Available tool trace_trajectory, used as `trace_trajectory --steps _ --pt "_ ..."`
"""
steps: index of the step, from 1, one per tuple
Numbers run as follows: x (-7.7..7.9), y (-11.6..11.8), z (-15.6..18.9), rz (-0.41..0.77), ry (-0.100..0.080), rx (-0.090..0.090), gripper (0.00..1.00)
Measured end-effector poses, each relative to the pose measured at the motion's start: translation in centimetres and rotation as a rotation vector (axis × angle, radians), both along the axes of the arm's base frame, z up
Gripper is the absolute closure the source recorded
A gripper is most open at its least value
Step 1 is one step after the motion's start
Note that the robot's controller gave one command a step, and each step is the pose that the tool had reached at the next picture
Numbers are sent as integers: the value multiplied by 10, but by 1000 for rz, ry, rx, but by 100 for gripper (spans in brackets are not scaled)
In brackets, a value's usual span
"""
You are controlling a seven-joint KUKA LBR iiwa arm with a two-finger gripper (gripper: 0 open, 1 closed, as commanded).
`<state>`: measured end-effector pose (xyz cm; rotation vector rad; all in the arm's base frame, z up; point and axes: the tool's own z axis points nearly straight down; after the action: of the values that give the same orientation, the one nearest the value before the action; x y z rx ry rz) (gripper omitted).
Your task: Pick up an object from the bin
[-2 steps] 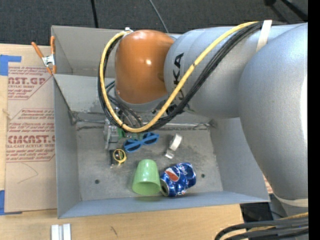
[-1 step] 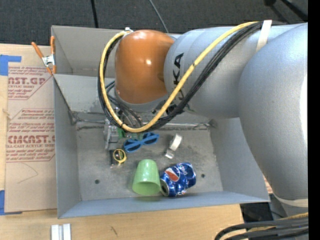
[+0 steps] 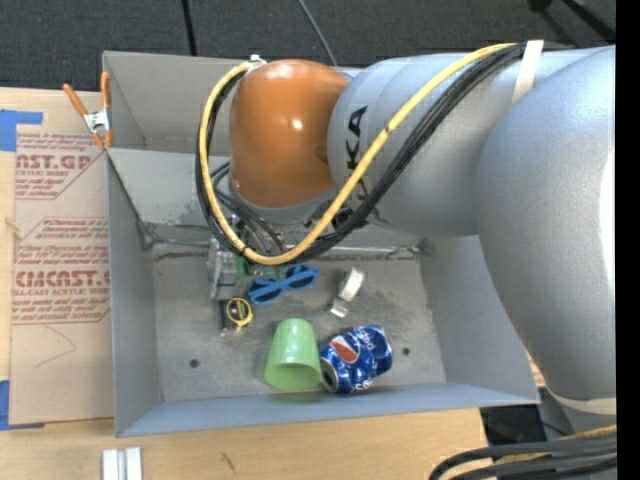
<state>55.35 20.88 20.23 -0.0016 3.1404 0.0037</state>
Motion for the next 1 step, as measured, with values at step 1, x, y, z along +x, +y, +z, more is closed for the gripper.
trace_trajectory --steps 1 --pt "0 0 0 0 0 0 100"
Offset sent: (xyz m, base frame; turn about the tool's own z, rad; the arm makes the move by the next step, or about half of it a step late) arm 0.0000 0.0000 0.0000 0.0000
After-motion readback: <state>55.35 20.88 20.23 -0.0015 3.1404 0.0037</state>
